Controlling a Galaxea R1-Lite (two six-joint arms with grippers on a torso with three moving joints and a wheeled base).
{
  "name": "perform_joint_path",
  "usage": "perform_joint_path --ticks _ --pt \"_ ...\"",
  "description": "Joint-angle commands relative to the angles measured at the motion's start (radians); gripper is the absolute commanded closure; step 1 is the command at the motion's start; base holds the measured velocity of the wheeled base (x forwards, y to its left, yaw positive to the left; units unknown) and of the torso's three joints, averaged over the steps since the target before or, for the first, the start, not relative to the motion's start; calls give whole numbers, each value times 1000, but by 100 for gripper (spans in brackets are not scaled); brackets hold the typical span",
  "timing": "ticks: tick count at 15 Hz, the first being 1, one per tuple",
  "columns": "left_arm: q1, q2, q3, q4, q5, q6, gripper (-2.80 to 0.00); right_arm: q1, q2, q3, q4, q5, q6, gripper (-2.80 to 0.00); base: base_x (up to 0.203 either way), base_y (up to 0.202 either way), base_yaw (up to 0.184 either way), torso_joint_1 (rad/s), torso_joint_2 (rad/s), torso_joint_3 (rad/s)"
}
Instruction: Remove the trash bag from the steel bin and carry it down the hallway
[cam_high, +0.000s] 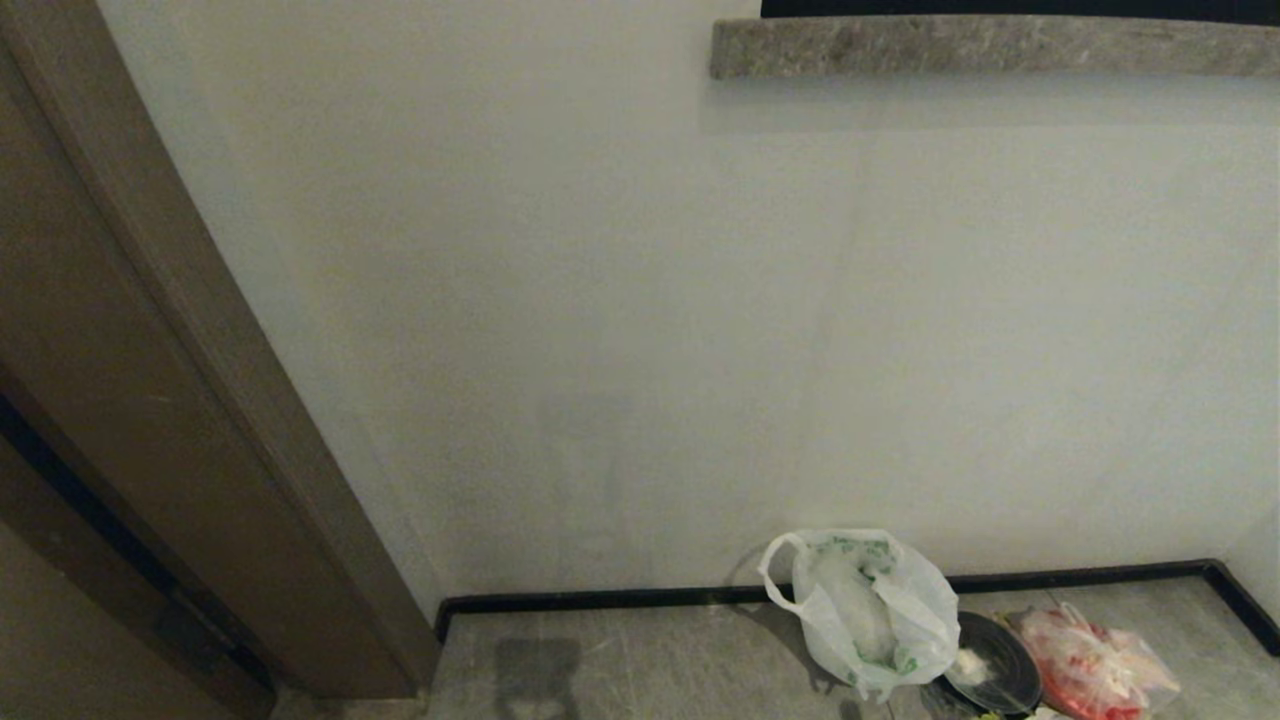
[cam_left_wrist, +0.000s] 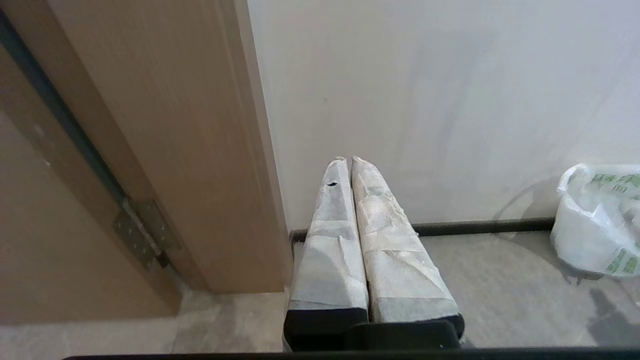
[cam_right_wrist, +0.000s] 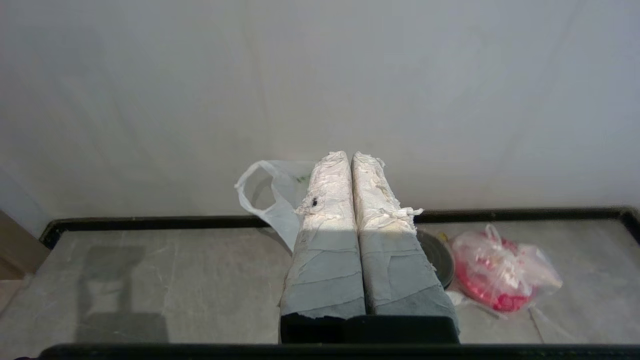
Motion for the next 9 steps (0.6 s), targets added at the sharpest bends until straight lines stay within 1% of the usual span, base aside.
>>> perform_joint_path --ticks 1,9 --pt "0 0 0 -2 0 0 0 0 1 2 0 0 0 0 0 0 0 -2 75 7" --pt "0 0 0 -2 0 0 0 0 1 0 0 0 0 0 0 0 0 0 6 0"
